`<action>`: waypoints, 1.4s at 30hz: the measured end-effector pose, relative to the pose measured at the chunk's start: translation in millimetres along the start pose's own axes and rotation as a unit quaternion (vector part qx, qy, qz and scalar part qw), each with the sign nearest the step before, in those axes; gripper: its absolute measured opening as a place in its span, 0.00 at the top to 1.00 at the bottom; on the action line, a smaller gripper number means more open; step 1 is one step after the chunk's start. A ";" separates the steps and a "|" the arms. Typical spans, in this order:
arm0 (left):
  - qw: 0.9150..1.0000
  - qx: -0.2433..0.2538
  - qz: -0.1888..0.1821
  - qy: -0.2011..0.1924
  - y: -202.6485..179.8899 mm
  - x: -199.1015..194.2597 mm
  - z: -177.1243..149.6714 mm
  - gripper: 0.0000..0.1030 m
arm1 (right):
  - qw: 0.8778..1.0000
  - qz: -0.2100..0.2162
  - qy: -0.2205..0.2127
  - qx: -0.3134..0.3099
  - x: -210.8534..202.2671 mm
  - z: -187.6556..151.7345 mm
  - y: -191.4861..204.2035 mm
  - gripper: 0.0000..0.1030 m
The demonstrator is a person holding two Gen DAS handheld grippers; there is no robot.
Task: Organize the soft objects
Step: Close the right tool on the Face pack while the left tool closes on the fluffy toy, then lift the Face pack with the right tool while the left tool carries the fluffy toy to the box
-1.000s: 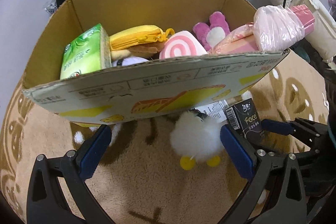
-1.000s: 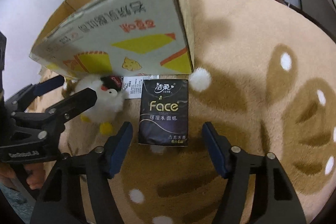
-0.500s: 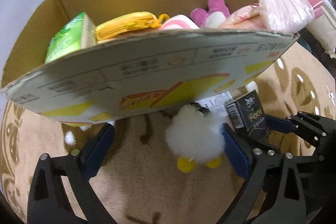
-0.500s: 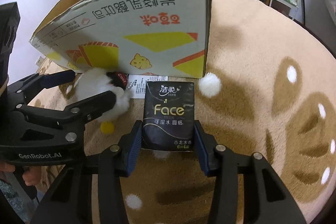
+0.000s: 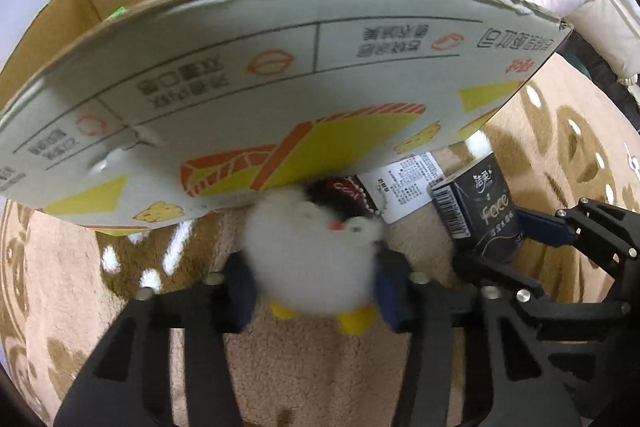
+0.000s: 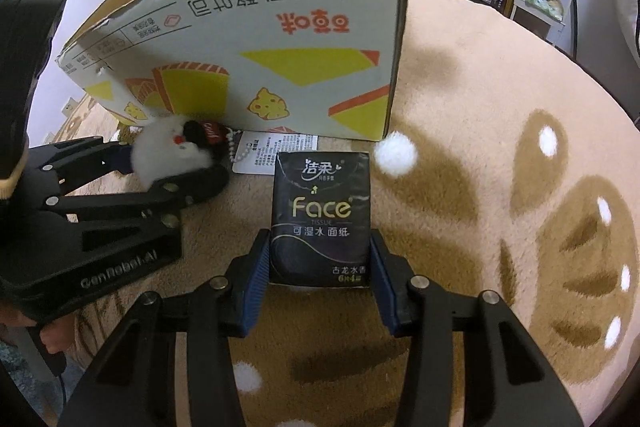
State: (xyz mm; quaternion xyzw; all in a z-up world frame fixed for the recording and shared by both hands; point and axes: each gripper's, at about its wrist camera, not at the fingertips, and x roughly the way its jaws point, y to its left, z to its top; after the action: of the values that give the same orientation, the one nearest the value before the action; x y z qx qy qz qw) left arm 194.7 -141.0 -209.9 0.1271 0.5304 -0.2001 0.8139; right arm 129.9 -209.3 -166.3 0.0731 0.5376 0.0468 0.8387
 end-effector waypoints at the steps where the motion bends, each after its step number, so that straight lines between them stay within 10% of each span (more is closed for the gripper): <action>1: 1.000 -0.004 -0.004 -0.001 1.1 -0.8 -0.2 0.64 | 1.000 -0.003 0.000 0.001 -0.5 0.1 1.0 0.52; 42: 0.986 -0.052 0.094 -0.128 32.9 -170.0 -43.8 0.70 | 0.993 -0.023 -0.112 0.015 -131.7 -3.5 16.7 0.53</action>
State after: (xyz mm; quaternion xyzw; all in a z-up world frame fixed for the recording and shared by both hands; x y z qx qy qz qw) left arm 113.5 -60.9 -72.5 0.1071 0.4169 -0.1096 0.8960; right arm 71.8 -213.3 -47.0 0.0780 0.4424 0.0112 0.8934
